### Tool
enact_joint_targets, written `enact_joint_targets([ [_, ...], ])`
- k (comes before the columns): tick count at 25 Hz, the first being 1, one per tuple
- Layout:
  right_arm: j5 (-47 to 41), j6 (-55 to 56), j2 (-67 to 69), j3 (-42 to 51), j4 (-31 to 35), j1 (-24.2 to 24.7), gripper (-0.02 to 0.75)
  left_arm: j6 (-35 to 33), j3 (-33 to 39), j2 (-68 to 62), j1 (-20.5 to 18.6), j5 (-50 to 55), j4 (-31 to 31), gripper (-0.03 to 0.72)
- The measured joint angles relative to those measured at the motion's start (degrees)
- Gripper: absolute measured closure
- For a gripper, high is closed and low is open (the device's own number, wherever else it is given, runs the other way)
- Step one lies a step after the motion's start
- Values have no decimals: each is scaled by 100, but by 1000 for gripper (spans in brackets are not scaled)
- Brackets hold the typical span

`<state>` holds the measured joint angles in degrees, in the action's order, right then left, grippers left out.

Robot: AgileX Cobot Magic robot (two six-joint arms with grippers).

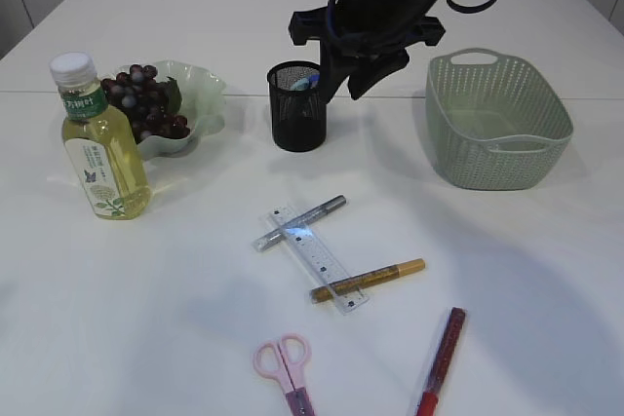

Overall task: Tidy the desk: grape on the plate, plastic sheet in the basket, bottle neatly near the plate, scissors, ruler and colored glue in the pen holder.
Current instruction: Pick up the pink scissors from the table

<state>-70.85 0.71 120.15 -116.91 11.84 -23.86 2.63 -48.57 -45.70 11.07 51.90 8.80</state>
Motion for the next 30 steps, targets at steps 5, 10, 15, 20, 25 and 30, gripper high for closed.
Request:
enact_joint_targets([
  [5,-9,179,-91,12,70,-12,427,0,0,-5,0,213,-15,335],
  [10,-12,284,-672,318,58,-264,427,0,-4,-14,0,354,-28,335],
  [15,-35,542,-1216,724,-28,-834,427,0,-286,-30,0,556,-59,335],
  [20,-43,816,-1395,1121,-66,-1289,426,0,-578,-32,0,862,-133,335],
  [25,-43,936,-1395,1743,-66,-1578,427,0,-601,-107,0,1401,-143,335],
  [30,-43,1083,-1395,2310,-103,-1599,426,0,-601,-351,0,1908,-143,335],
])
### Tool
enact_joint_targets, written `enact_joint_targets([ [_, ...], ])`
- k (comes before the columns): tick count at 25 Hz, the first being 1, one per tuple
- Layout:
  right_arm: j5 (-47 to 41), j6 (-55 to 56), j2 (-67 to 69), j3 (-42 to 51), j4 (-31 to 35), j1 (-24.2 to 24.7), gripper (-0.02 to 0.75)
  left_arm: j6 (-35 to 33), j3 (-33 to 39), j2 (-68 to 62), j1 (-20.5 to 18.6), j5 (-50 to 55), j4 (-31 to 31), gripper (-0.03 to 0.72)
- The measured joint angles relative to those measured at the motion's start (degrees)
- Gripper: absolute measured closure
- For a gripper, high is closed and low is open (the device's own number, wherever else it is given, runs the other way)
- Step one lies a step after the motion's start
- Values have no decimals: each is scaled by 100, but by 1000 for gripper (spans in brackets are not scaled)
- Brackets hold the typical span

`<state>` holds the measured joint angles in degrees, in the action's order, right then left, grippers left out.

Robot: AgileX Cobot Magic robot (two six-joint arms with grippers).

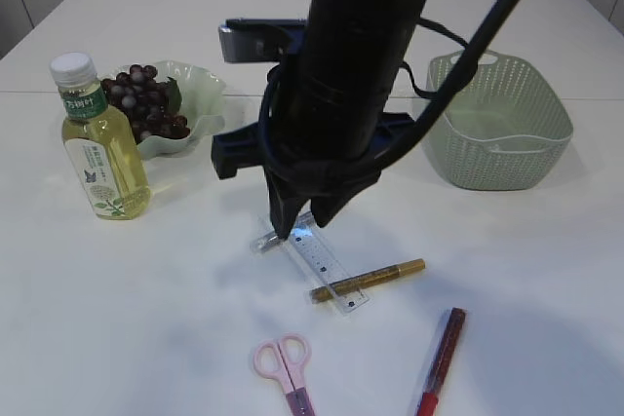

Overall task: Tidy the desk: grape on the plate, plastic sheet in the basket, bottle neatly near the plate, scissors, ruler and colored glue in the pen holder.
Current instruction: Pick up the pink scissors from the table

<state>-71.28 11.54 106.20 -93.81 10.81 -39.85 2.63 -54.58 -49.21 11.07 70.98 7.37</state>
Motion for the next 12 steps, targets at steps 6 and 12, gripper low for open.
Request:
enact_joint_targets([
  [6,29,277,0,557,-38,-85,426,0,0,-110,0,35,-21,335],
  [12,48,349,93,627,6,-470,426,0,0,-155,0,35,-56,335],
])
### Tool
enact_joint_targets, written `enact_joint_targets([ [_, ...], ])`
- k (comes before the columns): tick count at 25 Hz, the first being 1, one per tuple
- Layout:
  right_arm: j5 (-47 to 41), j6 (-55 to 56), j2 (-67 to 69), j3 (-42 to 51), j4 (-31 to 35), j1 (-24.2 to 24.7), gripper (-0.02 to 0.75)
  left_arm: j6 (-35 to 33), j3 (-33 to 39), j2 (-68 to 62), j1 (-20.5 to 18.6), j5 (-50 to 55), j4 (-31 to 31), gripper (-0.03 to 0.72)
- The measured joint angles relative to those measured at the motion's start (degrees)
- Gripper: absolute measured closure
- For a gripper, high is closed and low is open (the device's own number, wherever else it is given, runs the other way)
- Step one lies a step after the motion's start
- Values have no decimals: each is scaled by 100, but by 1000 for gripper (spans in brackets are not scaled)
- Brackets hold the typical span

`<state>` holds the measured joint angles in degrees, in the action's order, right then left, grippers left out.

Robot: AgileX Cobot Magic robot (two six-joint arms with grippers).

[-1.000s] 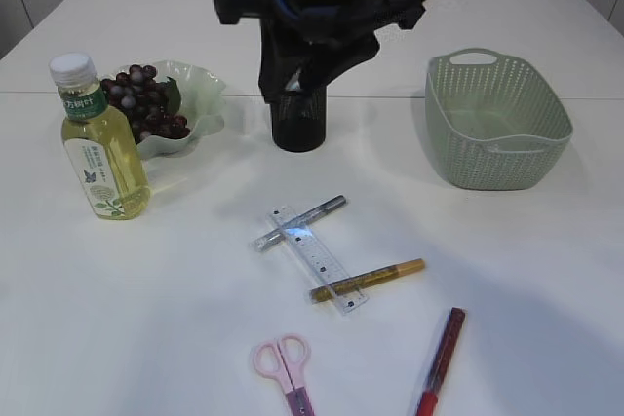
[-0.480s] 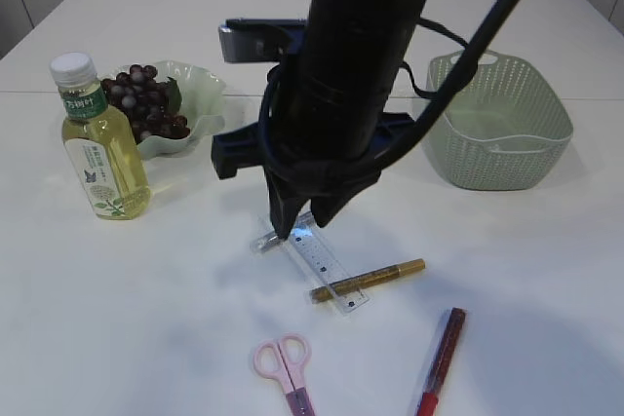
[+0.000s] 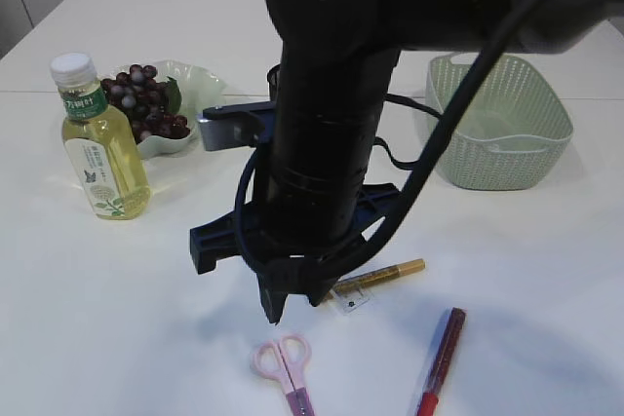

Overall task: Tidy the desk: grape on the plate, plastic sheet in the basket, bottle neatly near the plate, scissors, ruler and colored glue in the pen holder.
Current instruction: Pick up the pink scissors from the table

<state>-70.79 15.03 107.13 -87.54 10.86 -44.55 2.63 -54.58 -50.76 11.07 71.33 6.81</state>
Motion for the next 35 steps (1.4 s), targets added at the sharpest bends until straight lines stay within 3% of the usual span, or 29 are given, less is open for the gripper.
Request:
enact_joint_targets([
  [12,44,609,266,13,-692,-116,426,0,0,-3,0,0,-56,335],
  [28,139,885,821,174,-669,-322,426,0,0,-3,0,0,-56,335],
  [35,632,903,858,471,-539,-370,426,0,0,-3,0,0,-56,335],
])
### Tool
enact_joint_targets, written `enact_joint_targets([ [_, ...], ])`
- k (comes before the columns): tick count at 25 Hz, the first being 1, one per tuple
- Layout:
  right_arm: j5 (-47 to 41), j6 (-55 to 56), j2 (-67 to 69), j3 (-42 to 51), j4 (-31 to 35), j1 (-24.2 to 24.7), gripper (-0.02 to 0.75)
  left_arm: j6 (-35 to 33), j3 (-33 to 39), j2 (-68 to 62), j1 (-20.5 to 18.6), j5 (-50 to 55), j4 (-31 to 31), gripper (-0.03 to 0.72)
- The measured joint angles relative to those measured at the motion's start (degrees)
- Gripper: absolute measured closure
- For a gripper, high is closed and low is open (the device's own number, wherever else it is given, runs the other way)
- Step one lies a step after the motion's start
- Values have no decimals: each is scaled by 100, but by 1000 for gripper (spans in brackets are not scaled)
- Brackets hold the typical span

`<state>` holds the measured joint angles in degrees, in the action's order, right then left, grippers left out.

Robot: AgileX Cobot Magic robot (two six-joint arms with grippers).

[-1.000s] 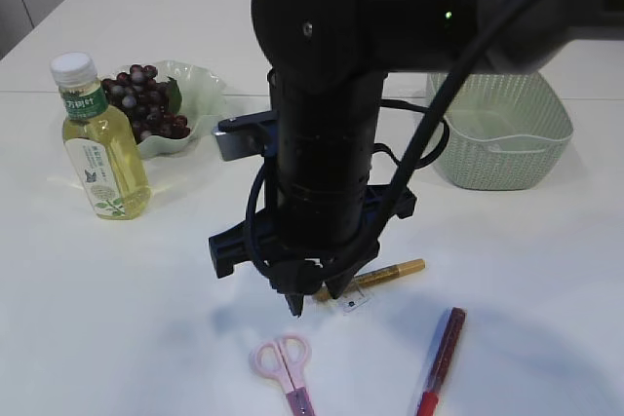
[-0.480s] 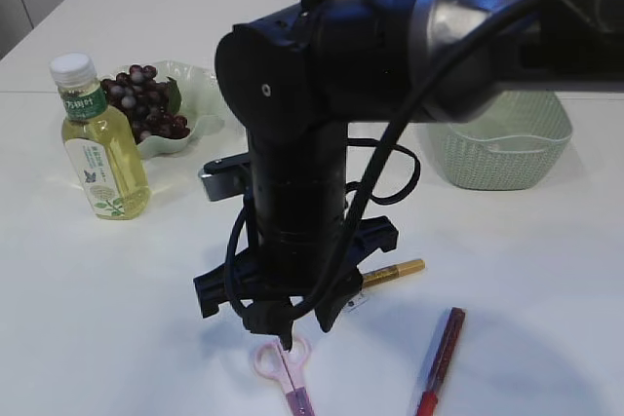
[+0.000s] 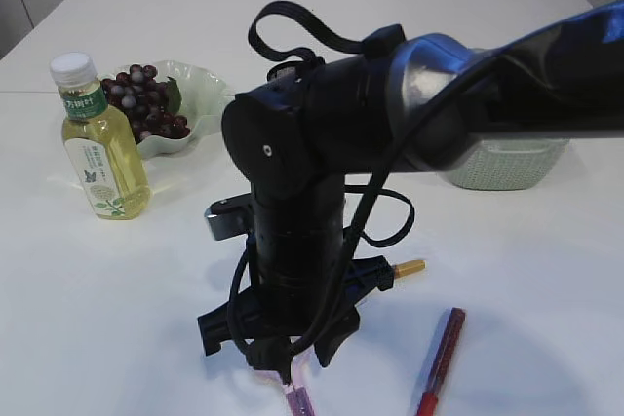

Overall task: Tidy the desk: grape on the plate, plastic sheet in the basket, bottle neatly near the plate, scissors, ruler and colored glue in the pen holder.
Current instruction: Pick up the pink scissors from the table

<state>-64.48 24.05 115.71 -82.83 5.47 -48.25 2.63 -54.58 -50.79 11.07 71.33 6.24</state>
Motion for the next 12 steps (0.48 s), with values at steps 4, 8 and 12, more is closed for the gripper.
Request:
enact_joint_targets([
  [4,247,0,21,8,10,-114,426,0,0,0,0,0,0,335],
  [8,273,0,215,8,22,-149,427,0,0,0,0,0,0,335],
  [12,284,0,306,8,22,-149,426,0,0,0,0,0,0,335],
])
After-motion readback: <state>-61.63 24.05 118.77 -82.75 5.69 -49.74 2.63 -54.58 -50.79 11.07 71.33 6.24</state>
